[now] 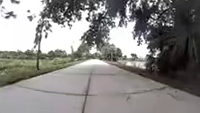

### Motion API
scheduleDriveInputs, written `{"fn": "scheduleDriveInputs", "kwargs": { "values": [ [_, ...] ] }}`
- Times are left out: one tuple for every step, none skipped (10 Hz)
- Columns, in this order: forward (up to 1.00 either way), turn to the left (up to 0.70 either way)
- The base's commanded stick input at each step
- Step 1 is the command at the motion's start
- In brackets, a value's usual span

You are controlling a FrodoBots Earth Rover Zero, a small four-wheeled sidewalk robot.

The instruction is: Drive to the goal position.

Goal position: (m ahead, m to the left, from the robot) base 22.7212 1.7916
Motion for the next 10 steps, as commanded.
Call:
{"fn": "scheduleDriveInputs", "kwargs": {
  "values": [
    [0.85,0.00],
    [0.85,0.00],
    [0.85,0.00],
    [0.85,0.00],
    [0.85,0.00],
    [0.85,0.00],
    [0.85,0.00],
    [0.85,0.00],
    [0.85,0.00],
    [0.85,0.00]
  ]
}}
